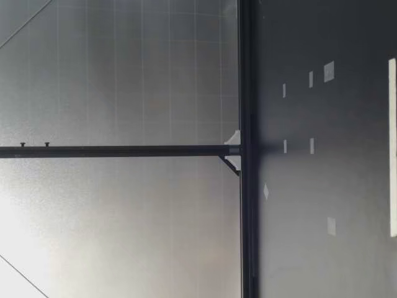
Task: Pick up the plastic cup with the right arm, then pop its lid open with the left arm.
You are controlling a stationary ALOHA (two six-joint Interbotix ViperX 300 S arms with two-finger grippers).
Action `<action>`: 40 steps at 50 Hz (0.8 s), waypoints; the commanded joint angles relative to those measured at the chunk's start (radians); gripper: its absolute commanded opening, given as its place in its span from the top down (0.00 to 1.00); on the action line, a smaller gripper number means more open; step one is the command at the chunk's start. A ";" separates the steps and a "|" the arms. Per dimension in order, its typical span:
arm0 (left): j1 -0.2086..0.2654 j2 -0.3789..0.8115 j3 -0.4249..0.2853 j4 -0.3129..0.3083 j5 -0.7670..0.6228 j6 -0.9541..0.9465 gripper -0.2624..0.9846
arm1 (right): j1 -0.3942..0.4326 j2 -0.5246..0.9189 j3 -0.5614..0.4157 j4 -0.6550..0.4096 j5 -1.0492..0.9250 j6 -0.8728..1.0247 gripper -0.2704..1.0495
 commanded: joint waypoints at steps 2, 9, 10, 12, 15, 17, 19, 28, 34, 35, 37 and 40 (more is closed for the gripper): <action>-0.014 0.008 0.037 -0.008 -0.003 -0.011 0.81 | 0.002 0.002 0.011 -0.002 -0.012 -0.005 0.77; -0.014 0.034 0.038 -0.046 0.002 -0.009 0.82 | 0.002 0.005 0.028 -0.002 -0.023 -0.011 0.81; -0.014 0.052 0.028 -0.052 0.003 -0.008 0.82 | 0.003 0.009 0.028 -0.003 -0.023 -0.011 0.81; -0.014 0.083 0.005 -0.057 0.008 -0.006 0.82 | 0.003 0.026 0.023 -0.003 -0.017 -0.009 0.81; -0.014 0.155 -0.052 -0.057 0.028 -0.003 0.82 | 0.003 0.058 0.018 -0.003 0.005 -0.002 0.81; -0.014 0.218 -0.098 -0.057 0.052 0.002 0.82 | 0.003 0.081 0.020 -0.002 0.021 0.006 0.81; -0.014 0.272 -0.130 -0.057 0.064 0.005 0.82 | 0.006 0.114 0.028 0.000 0.037 0.023 0.81; -0.020 0.537 -0.242 -0.057 0.040 0.002 0.82 | 0.094 0.279 0.083 0.003 -0.029 0.193 0.78; -0.066 0.695 -0.290 -0.057 -0.023 0.000 0.82 | 0.156 0.402 0.114 0.002 -0.155 0.291 0.68; -0.077 0.715 -0.298 -0.057 -0.032 0.000 0.82 | 0.167 0.433 0.117 0.002 -0.184 0.307 0.65; -0.097 0.764 -0.316 -0.057 -0.055 0.002 0.82 | 0.181 0.476 0.120 0.003 -0.221 0.325 0.60; -0.120 0.830 -0.341 -0.057 -0.074 -0.002 0.82 | 0.204 0.555 0.110 0.003 -0.276 0.345 0.50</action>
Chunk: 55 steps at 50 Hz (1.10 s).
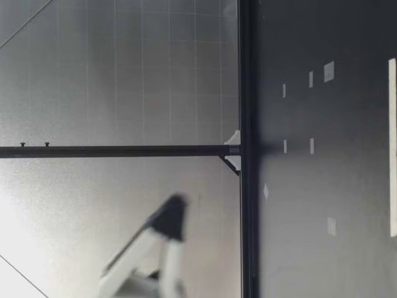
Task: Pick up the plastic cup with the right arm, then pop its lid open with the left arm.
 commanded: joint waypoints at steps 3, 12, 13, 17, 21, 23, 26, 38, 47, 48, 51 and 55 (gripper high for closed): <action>-0.043 0.117 -0.072 -0.002 -0.034 -0.009 0.82 | 0.040 0.166 -0.040 0.002 -0.103 0.026 0.41; -0.077 0.216 -0.129 -0.002 -0.029 -0.049 0.82 | 0.048 0.471 -0.147 0.002 -0.213 0.032 0.31; -0.078 0.218 -0.129 -0.002 -0.029 -0.055 0.82 | 0.049 0.503 -0.158 0.002 -0.235 0.032 0.31; -0.094 0.230 -0.133 -0.002 -0.028 -0.080 0.82 | 0.049 0.574 -0.170 0.002 -0.295 0.032 0.31; -0.110 0.247 -0.147 -0.002 -0.026 -0.094 0.82 | 0.049 0.630 -0.190 0.011 -0.324 0.034 0.31; -0.118 0.258 -0.155 -0.002 -0.026 -0.095 0.82 | 0.052 0.649 -0.201 0.014 -0.324 0.034 0.31; -0.124 0.278 -0.167 -0.002 -0.025 -0.097 0.82 | 0.055 0.669 -0.216 0.014 -0.324 0.034 0.31; -0.132 0.360 -0.253 0.000 0.081 -0.091 0.82 | 0.081 0.689 -0.236 0.015 -0.328 0.034 0.31; -0.138 0.413 -0.307 0.000 0.137 -0.081 0.82 | 0.087 0.710 -0.241 0.025 -0.331 0.031 0.31; -0.138 0.414 -0.307 0.000 0.137 -0.081 0.82 | 0.087 0.712 -0.244 0.025 -0.331 0.031 0.31; -0.138 0.416 -0.307 0.000 0.137 -0.081 0.82 | 0.087 0.723 -0.249 0.028 -0.334 0.028 0.31; -0.138 0.414 -0.307 0.000 0.138 -0.081 0.82 | 0.087 0.739 -0.259 0.031 -0.342 0.025 0.31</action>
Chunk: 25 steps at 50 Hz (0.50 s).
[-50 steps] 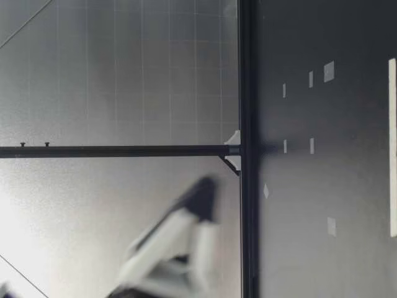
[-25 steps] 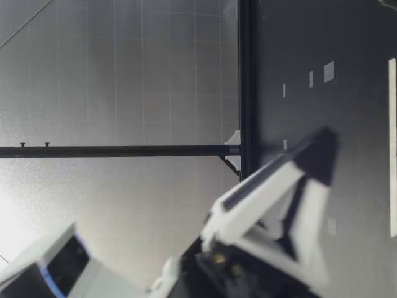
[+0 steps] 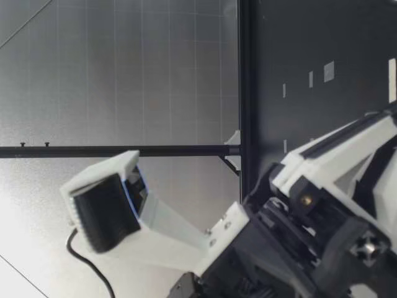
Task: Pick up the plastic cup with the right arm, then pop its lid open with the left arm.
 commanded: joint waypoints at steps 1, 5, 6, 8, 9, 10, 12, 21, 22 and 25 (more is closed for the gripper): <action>-0.003 -0.017 -0.020 0.000 -0.002 0.002 0.82 | 0.008 0.005 -0.026 0.002 -0.017 -0.003 0.31; -0.003 -0.015 -0.020 0.000 0.000 0.002 0.82 | 0.008 0.021 -0.040 0.002 -0.020 -0.005 0.31; -0.003 -0.015 -0.018 0.000 0.000 0.002 0.82 | 0.008 0.025 -0.043 0.002 -0.020 -0.006 0.31; -0.003 -0.015 -0.017 0.000 0.000 0.002 0.82 | 0.008 0.031 -0.049 0.002 -0.020 -0.008 0.31; -0.003 -0.015 -0.017 0.000 0.000 0.002 0.82 | 0.008 0.034 -0.051 0.002 -0.020 -0.009 0.31; -0.003 -0.015 -0.015 0.000 0.000 0.002 0.82 | 0.008 0.037 -0.054 0.002 -0.020 -0.009 0.31; -0.003 -0.014 -0.014 0.000 0.000 0.002 0.82 | 0.008 0.040 -0.057 0.003 -0.020 -0.009 0.31; -0.003 0.002 -0.012 0.000 0.002 0.002 0.82 | 0.008 0.049 -0.074 0.005 -0.020 -0.011 0.31; -0.003 0.003 -0.012 0.000 0.002 0.002 0.82 | 0.008 0.049 -0.075 0.005 -0.020 -0.011 0.31; -0.002 0.006 -0.011 0.000 0.002 0.002 0.82 | 0.008 0.052 -0.078 0.006 -0.020 -0.011 0.31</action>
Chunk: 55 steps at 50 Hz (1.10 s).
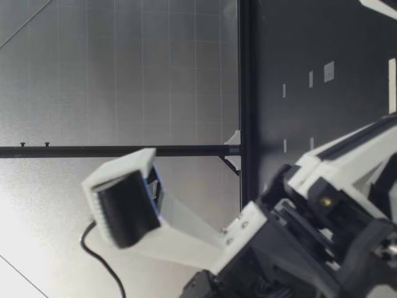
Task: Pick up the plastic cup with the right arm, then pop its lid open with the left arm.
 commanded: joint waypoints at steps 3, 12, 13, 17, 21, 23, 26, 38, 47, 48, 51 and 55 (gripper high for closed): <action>-0.003 -0.011 -0.011 0.002 -0.003 0.002 0.82 | 0.008 -0.008 -0.015 0.005 -0.011 -0.002 0.31; -0.003 0.002 -0.005 0.002 -0.003 0.003 0.82 | 0.008 -0.006 -0.023 0.009 -0.009 -0.009 0.31; -0.003 0.003 -0.003 0.002 -0.003 0.003 0.82 | 0.006 -0.006 -0.025 0.009 -0.009 -0.012 0.31; -0.003 0.006 -0.002 0.002 -0.003 0.003 0.82 | 0.006 -0.006 -0.028 0.012 -0.011 -0.025 0.31; -0.003 0.006 -0.003 0.002 -0.003 0.003 0.82 | 0.005 -0.006 -0.029 0.020 -0.011 -0.032 0.31; -0.003 0.006 -0.003 0.002 -0.005 0.003 0.82 | 0.005 -0.006 -0.031 0.023 -0.009 -0.035 0.31; -0.002 0.006 -0.003 0.002 -0.003 0.003 0.82 | 0.005 -0.006 -0.034 0.028 -0.009 -0.035 0.31; -0.003 0.003 -0.003 0.002 -0.003 0.005 0.82 | 0.000 -0.005 -0.067 0.043 0.035 -0.035 0.31; -0.003 0.002 -0.002 0.002 -0.005 0.006 0.82 | -0.006 -0.008 -0.100 0.046 0.117 -0.029 0.31; -0.003 0.002 -0.002 0.002 -0.003 0.005 0.82 | -0.006 -0.008 -0.104 0.046 0.126 -0.029 0.31; -0.003 0.002 -0.002 0.002 -0.003 0.006 0.82 | -0.011 -0.009 -0.117 0.046 0.155 -0.029 0.31; -0.002 0.002 0.000 0.002 -0.005 0.006 0.82 | -0.014 -0.011 -0.129 0.046 0.176 -0.029 0.31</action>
